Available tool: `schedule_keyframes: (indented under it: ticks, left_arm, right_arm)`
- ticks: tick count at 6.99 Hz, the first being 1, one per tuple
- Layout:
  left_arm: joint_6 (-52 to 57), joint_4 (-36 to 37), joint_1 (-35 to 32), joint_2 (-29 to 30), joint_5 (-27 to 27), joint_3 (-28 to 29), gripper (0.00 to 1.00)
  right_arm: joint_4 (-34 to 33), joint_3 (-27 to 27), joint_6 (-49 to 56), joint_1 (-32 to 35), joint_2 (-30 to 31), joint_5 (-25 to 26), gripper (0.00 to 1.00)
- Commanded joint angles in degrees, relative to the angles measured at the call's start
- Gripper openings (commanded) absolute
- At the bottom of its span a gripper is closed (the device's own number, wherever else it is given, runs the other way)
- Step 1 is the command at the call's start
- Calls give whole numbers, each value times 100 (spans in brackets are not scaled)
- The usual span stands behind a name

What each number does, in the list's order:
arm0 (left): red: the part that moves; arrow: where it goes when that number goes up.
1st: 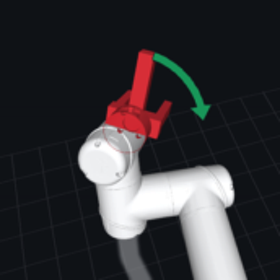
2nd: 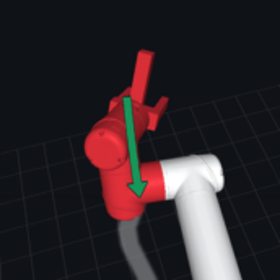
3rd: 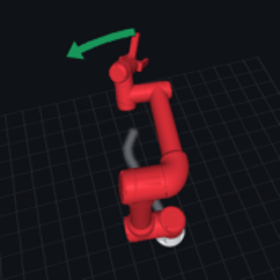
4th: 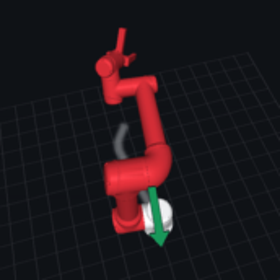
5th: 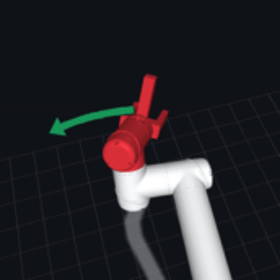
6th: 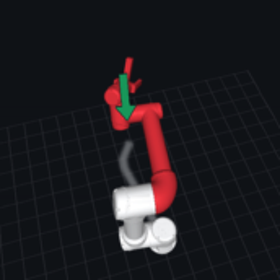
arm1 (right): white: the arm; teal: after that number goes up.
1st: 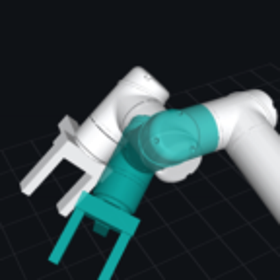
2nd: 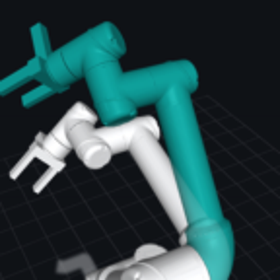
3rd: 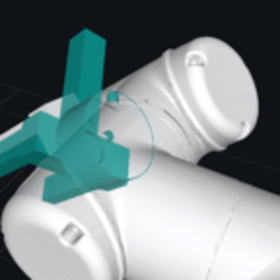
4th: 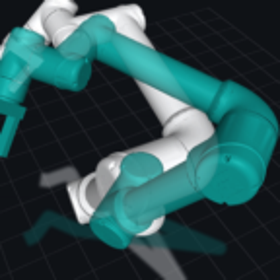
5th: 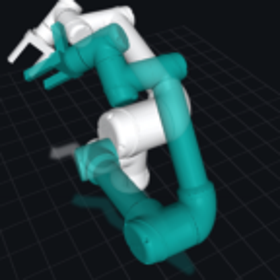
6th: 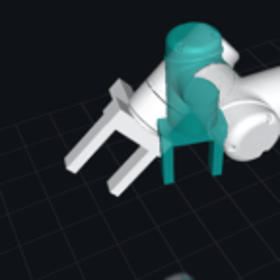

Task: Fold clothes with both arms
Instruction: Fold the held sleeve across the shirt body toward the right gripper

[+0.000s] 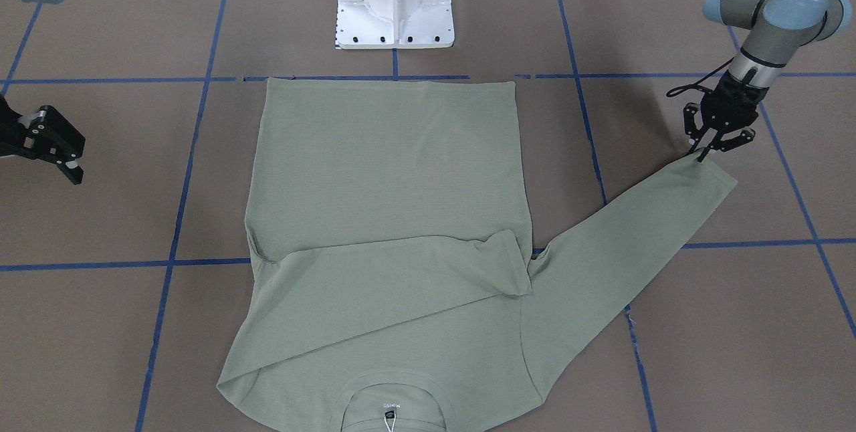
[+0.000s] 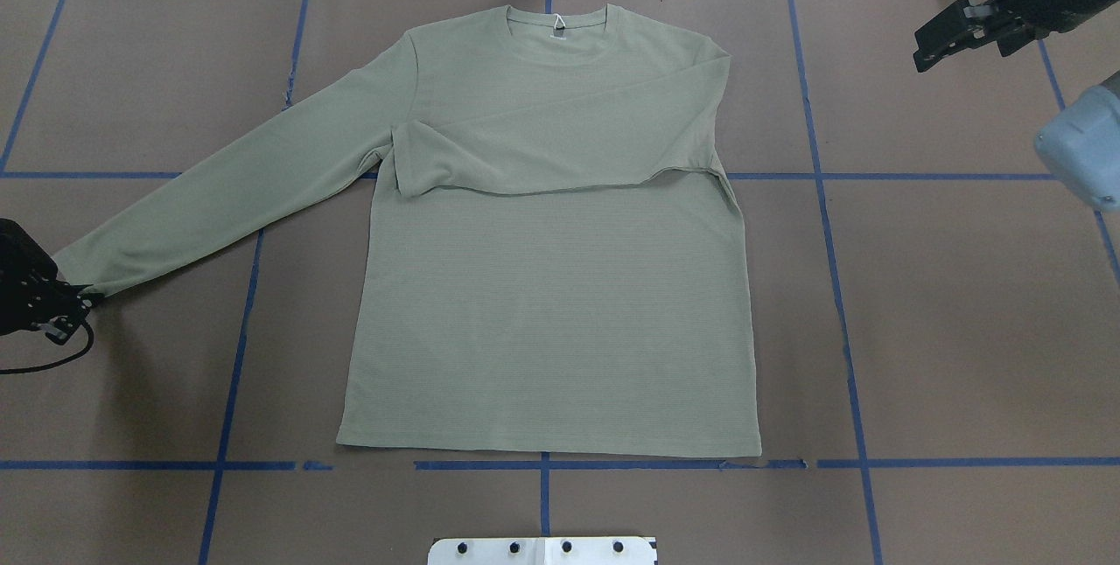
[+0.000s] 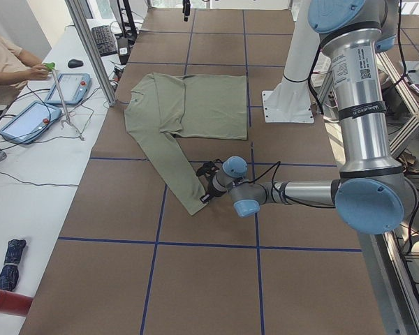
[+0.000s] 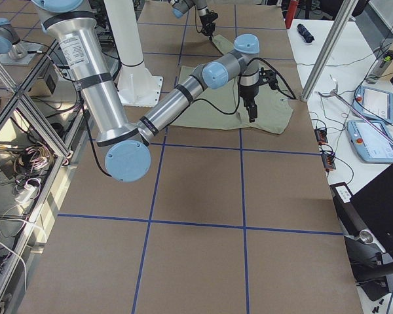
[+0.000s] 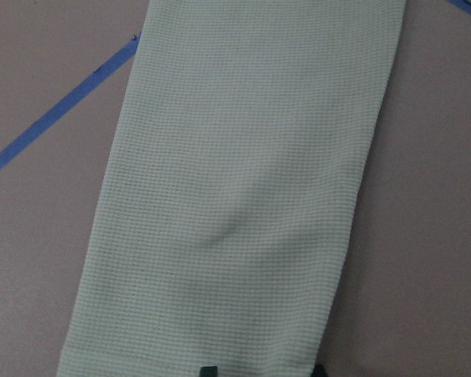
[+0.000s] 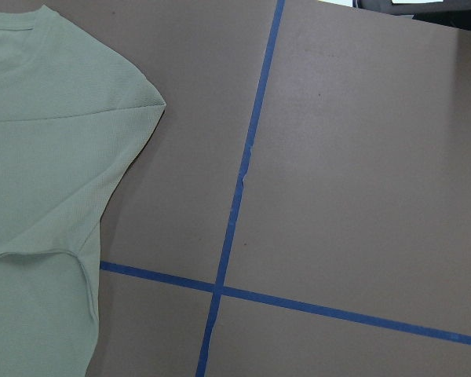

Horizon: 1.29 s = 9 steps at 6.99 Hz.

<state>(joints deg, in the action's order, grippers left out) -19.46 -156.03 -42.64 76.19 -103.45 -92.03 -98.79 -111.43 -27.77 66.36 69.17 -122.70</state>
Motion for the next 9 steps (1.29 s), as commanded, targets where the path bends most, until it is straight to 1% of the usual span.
schedule_keyframes:
  ticks: [1,2,3,4,5,6,7,8,9]
  left_arm:
    - [-23,-68,-69,-42,-9,-296,0]
    - [-67,-68,-278,71,-9,-542,0]
    - [-258,-16,-698,455,-9,-718,0]
    - [-730,81,-771,946,-9,-712,0]
    - [-1187,743,-781,1699,-9,-720,0]
    - [-1610,1576,-781,2629,0,-668,0]
    - [-2205,2446,-746,3630,9,-450,0]
    - [-2768,3229,-624,4458,122,-309,0]
    - [-3209,3820,-318,5145,523,-203,0]
  right_arm:
    - [9,-1,0,0,9,0,100]
    - [0,8,0,0,9,0,100]
    - [0,-1,0,0,26,0,100]
    - [0,8,0,0,44,0,100]
    - [0,8,0,0,53,0,100]
    - [0,16,0,0,70,9,100]
    - [9,25,-9,0,71,9,100]
    - [9,25,-18,0,79,9,100]
    - [9,25,-27,0,79,9,100]
